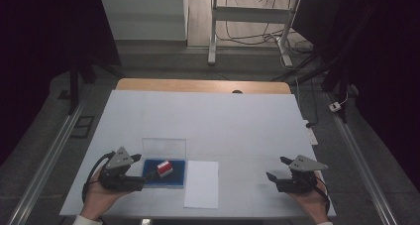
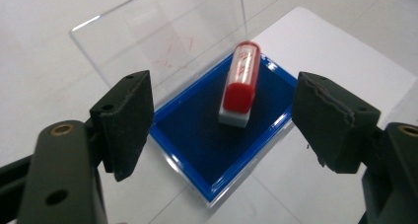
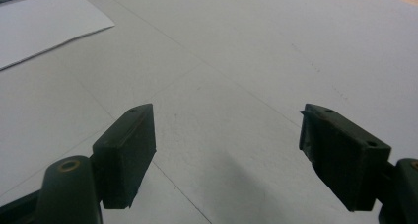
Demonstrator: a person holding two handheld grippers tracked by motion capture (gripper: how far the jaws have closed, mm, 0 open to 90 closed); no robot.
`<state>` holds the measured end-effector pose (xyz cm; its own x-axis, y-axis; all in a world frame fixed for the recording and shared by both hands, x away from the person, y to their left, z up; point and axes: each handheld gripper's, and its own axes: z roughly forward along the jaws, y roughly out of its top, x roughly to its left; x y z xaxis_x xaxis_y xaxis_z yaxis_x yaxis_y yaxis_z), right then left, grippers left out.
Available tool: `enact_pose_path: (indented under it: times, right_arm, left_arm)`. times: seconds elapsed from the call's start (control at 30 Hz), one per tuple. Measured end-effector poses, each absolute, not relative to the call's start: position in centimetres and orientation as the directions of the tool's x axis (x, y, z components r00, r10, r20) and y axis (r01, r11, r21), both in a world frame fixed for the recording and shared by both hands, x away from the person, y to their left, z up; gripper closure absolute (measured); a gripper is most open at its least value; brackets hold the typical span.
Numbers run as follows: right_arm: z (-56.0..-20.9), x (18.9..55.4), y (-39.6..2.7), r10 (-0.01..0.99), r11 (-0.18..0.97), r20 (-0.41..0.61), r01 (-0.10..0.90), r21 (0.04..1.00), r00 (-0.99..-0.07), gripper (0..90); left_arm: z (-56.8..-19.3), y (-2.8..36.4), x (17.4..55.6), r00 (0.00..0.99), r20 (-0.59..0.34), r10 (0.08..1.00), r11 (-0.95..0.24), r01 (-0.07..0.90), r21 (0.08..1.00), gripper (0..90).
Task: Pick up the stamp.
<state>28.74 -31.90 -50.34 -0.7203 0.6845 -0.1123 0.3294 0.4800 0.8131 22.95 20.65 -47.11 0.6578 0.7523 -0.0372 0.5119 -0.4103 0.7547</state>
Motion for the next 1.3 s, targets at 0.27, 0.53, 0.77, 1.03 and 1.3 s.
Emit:
enact_pose_path:
  times: [0.27, 0.53, 0.77, 1.03, 1.3]
  right_arm:
    - [-50.3, 28.6, -31.8, 0.682, 0.486, -0.115, 0.330, 0.809, -0.722, 22.0]
    - [-50.4, 28.6, -31.8, 0.681, 0.491, -0.116, 0.333, 0.805, -0.723, 22.2]
    - [-50.4, 28.6, -31.8, 0.680, 0.492, -0.116, 0.333, 0.804, -0.724, 22.7]
    - [-50.5, 28.6, -31.8, 0.678, 0.494, -0.112, 0.338, 0.801, -0.726, 23.5]
    - [-50.6, 28.6, -31.8, 0.675, 0.502, -0.118, 0.336, 0.797, -0.728, 24.1]
  left_arm:
    - [-46.2, 19.4, 23.4, 0.694, -0.017, 0.720, -0.456, 0.491, 0.742, 25.2]
    - [-46.0, 18.0, 24.0, 0.727, -0.014, 0.687, -0.500, 0.487, 0.716, 26.3]
    - [-46.2, 17.2, 24.7, 0.739, -0.019, 0.673, -0.523, 0.495, 0.694, 26.7]
    - [-46.7, 16.2, 26.0, 0.748, -0.031, 0.663, -0.549, 0.514, 0.659, 28.7]
    - [-47.6, 15.9, 26.8, 0.747, -0.048, 0.663, -0.569, 0.545, 0.616, 39.7]
